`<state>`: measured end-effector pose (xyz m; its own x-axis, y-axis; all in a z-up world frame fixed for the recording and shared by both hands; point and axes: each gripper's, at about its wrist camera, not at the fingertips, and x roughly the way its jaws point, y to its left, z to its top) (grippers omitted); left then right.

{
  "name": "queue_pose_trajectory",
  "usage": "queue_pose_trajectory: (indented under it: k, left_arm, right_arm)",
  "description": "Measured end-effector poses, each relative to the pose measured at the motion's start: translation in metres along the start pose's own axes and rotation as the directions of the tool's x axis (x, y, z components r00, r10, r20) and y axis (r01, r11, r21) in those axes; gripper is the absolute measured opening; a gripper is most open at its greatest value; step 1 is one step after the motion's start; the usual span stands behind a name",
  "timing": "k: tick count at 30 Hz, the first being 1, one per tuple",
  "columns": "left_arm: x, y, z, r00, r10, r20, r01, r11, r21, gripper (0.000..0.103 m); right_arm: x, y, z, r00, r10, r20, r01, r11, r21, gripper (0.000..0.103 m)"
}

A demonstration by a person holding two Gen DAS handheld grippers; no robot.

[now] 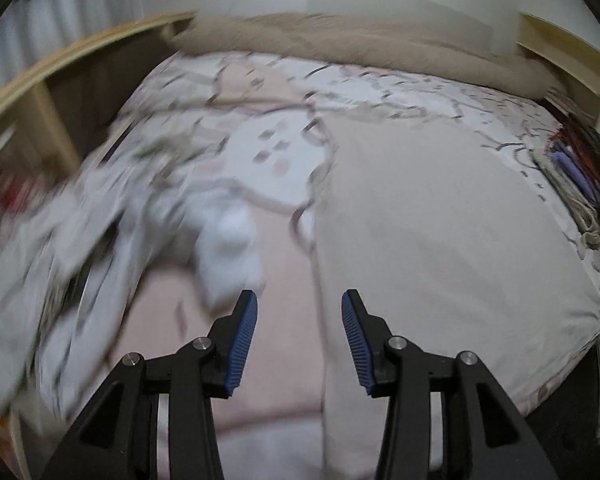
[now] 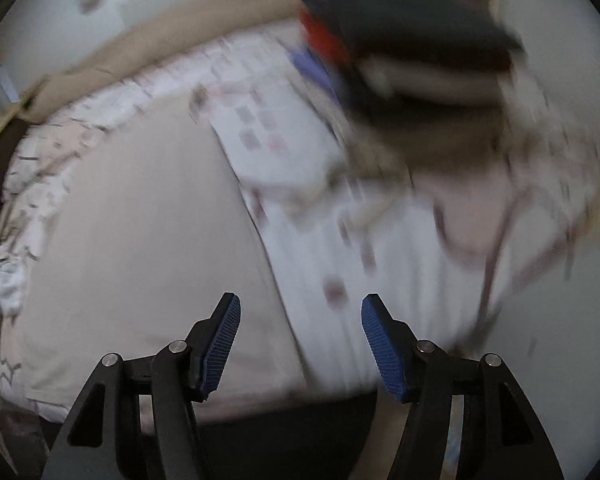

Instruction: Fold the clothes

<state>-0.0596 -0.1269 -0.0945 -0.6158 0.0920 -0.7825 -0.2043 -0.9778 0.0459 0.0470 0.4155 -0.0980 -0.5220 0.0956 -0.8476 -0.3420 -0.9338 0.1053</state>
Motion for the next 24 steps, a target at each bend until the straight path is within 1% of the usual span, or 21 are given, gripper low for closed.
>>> queue_pose_trajectory:
  k: [3,5,7,10,11,13,14,15,17,19,20,23,24]
  left_arm:
    - [0.025,-0.015,0.053,0.999,-0.039,0.035,0.036,0.995,0.090,0.044]
    - [0.046,-0.025,0.093,0.997,-0.059,0.057,0.050,0.987,0.154,0.044]
    - [0.068,-0.033,0.128,0.995,-0.081,0.057,0.068,0.978,0.198,0.044]
    - [0.114,-0.045,0.185,0.994,-0.107,0.037,0.094,0.963,0.253,0.045]
    - [0.131,-0.050,0.204,0.993,-0.114,0.026,0.103,0.958,0.269,0.045]
    - [0.166,-0.057,0.236,0.992,-0.128,-0.006,0.124,0.954,0.274,0.060]
    - [0.192,-0.060,0.255,0.991,-0.132,-0.028,0.135,0.955,0.263,0.060]
    - [0.210,-0.063,0.266,0.990,-0.131,-0.042,0.137,0.956,0.258,0.060]
    - [0.247,-0.069,0.286,0.989,-0.129,-0.069,0.142,0.958,0.251,0.060]
    - [0.284,-0.075,0.300,0.987,-0.126,-0.101,0.148,0.955,0.256,0.060]
    - [0.301,-0.077,0.306,0.986,-0.123,-0.116,0.150,0.953,0.263,0.060]
    - [0.343,-0.083,0.312,0.985,-0.089,-0.146,0.133,0.936,0.327,0.060]
    - [0.357,-0.084,0.311,0.985,-0.070,-0.159,0.124,0.926,0.357,0.060]
  right_arm:
    - [-0.020,0.028,0.054,0.993,0.057,0.102,-0.044,0.991,-0.125,0.063]
    - [-0.019,0.059,0.096,0.984,0.105,0.143,-0.070,0.970,-0.233,0.063]
    - [-0.008,0.088,0.133,0.978,0.132,0.162,-0.074,0.944,-0.322,0.063]
    - [0.032,0.133,0.196,0.976,0.154,0.154,-0.076,0.904,-0.422,0.063]
    - [0.048,0.142,0.211,0.977,0.154,0.146,-0.078,0.899,-0.432,0.063]
    - [0.079,0.159,0.242,0.979,0.155,0.131,-0.080,0.889,-0.451,0.063]
    - [0.099,0.169,0.258,0.981,0.150,0.119,-0.081,0.888,-0.452,0.063]
    - [0.123,0.178,0.273,0.984,0.144,0.105,-0.083,0.890,-0.448,0.063]
    - [0.163,0.188,0.293,0.989,0.125,0.080,-0.078,0.899,-0.430,0.063]
    - [0.204,0.194,0.309,0.993,0.114,0.042,-0.088,0.912,-0.400,0.063]
    - [0.218,0.193,0.314,0.994,0.111,0.025,-0.093,0.917,-0.387,0.060]
    - [0.268,0.198,0.327,0.993,0.115,-0.035,-0.120,0.925,-0.360,0.059]
    - [0.284,0.199,0.331,0.992,0.117,-0.056,-0.129,0.927,-0.351,0.059]
